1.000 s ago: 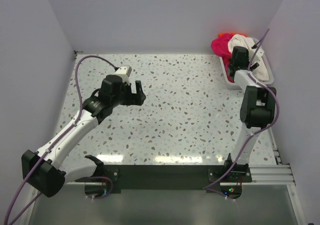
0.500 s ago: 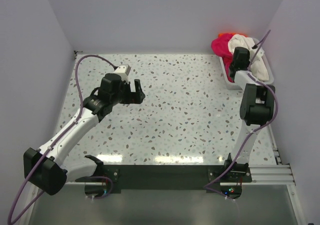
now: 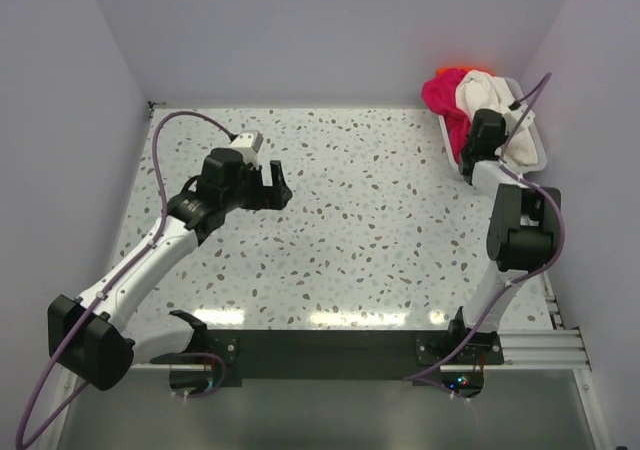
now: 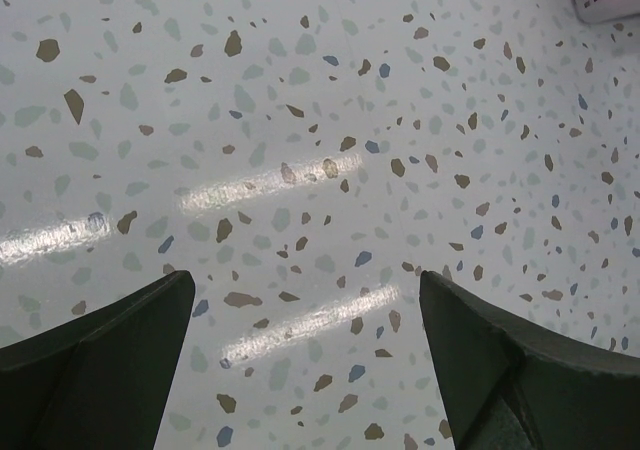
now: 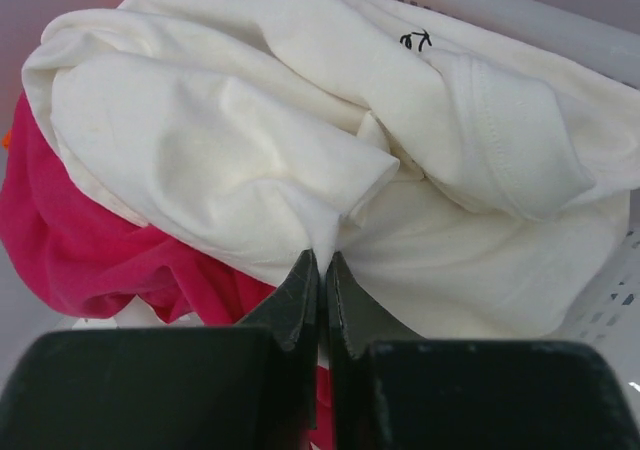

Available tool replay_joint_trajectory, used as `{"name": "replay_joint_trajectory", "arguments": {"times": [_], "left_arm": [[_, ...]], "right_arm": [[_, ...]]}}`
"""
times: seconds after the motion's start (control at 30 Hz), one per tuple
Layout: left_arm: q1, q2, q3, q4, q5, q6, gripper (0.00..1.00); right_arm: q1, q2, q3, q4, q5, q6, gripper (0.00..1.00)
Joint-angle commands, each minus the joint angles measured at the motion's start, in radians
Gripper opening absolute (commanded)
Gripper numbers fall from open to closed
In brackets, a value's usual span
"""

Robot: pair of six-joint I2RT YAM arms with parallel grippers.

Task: Fold and stack the t-shirts
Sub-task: Grab the tshirt from the pile

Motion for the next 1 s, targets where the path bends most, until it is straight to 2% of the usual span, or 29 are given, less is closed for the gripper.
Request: {"name": "replay_joint_trajectory", "arguments": {"times": [0.0, 0.3, 0.57, 0.7, 0.8, 0.97], "left_arm": [[0.009, -0.019, -0.006, 0.056, 0.031, 0.012, 1.00], [0.010, -0.039, -0.011, 0.068, 0.049, 0.010, 1.00], [0.010, -0.059, -0.014, 0.081, 0.069, 0.006, 1.00], [0.010, -0.073, -0.014, 0.082, 0.072, -0.002, 1.00], [0.010, -0.083, -0.014, 0.084, 0.074, -0.013, 1.00], [0.009, -0.108, -0.016, 0.081, 0.054, -0.046, 0.99]], "right_arm": [[0.005, -0.116, -0.054, 0.165, 0.021, -0.020, 0.00], [0.036, -0.306, -0.192, 0.214, 0.022, -0.067, 0.00], [0.090, -0.493, -0.225, 0.187, 0.032, -0.161, 0.00], [0.179, -0.582, -0.157, 0.139, 0.036, -0.241, 0.00], [0.211, -0.625, -0.075, 0.070, -0.016, -0.273, 0.00], [0.294, -0.636, 0.110, -0.108, -0.188, -0.271, 0.00]]}}
